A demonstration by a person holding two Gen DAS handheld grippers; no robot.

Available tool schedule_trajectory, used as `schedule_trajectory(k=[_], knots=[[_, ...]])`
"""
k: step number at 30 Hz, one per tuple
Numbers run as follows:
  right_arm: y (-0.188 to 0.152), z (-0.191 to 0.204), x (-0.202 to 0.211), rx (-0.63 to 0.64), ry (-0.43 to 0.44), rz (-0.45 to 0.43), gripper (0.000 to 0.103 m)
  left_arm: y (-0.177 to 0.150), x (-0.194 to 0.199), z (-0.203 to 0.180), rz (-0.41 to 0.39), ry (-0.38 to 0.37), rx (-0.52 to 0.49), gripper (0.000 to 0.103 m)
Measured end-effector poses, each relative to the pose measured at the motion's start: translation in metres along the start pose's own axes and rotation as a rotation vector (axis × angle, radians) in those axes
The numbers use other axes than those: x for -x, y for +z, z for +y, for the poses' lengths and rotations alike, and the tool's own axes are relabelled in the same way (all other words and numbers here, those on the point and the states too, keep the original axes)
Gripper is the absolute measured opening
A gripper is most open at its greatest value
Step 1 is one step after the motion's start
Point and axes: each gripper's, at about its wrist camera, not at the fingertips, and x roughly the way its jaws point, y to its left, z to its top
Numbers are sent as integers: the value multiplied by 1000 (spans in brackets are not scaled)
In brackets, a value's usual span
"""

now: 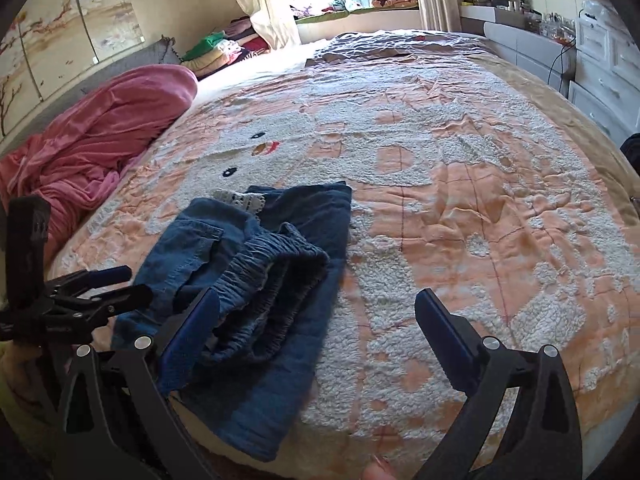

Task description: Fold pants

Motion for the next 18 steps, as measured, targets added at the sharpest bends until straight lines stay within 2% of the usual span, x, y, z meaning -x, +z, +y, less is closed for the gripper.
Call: schedule_trajectory(k=[2, 3, 4, 8, 11, 14, 18], knots=[[-2, -5, -9, -10, 3, 27, 92, 0, -5, -1, 5, -5, -9, 93], [-3, -9, -14, -26, 27, 44, 82, -1, -9, -2, 8, -6, -11, 93], [-4, -11, -19, -43, 47, 64, 79, -2, -12, -2, 14, -8, -13, 93], [-6, -13, -38, -76, 98, 115, 73, -2, -22, -4, 29, -25, -10, 93], [-5, -16, -47, -110, 149, 122, 71, -1, -25, -4, 29, -31, -9, 93], [-4, -16, -51, -133, 206, 122, 59, -1, -27, -5, 30, -37, -6, 93], [-5, -18, -55, -152, 229, 124, 57, 0, -30, -5, 31, -52, 8, 93]])
